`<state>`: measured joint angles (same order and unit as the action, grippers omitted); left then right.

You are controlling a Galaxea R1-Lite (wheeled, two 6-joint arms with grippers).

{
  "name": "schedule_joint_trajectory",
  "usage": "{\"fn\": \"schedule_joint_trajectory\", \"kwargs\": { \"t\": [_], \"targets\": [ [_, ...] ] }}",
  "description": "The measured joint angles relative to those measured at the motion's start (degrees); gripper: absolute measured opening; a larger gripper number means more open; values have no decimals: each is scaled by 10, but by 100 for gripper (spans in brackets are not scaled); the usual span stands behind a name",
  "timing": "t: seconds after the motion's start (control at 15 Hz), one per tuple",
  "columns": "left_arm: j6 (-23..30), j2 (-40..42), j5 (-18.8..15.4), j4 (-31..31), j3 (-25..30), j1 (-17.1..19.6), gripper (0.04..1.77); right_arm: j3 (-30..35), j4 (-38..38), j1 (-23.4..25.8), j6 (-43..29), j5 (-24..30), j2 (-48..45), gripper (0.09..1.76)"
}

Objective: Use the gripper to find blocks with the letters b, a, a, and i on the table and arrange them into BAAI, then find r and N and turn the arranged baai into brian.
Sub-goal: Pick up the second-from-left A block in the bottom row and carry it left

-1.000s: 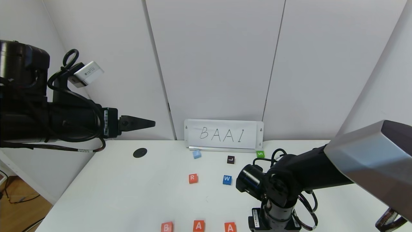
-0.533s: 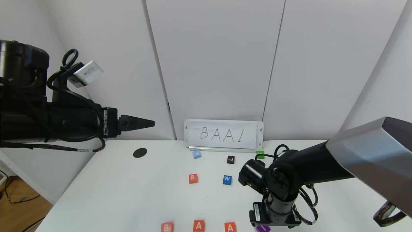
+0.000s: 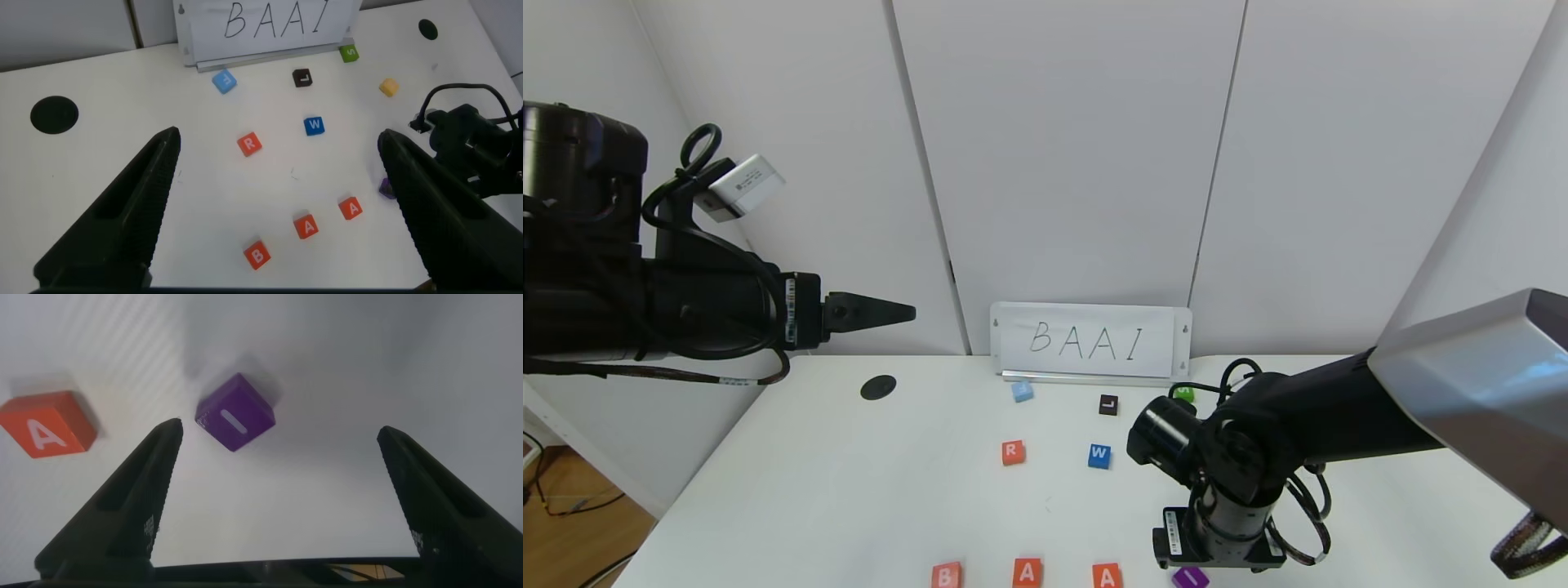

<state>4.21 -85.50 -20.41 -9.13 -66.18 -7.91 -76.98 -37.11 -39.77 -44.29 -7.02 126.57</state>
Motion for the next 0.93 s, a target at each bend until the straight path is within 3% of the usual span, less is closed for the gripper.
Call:
{"fn": "schedule_joint_trajectory", "kwargs": {
  "t": [0.93],
  "targets": [
    [0, 1, 0, 1, 0, 1, 172, 28, -15, -20, -5, 0, -5, 171]
  ]
}}
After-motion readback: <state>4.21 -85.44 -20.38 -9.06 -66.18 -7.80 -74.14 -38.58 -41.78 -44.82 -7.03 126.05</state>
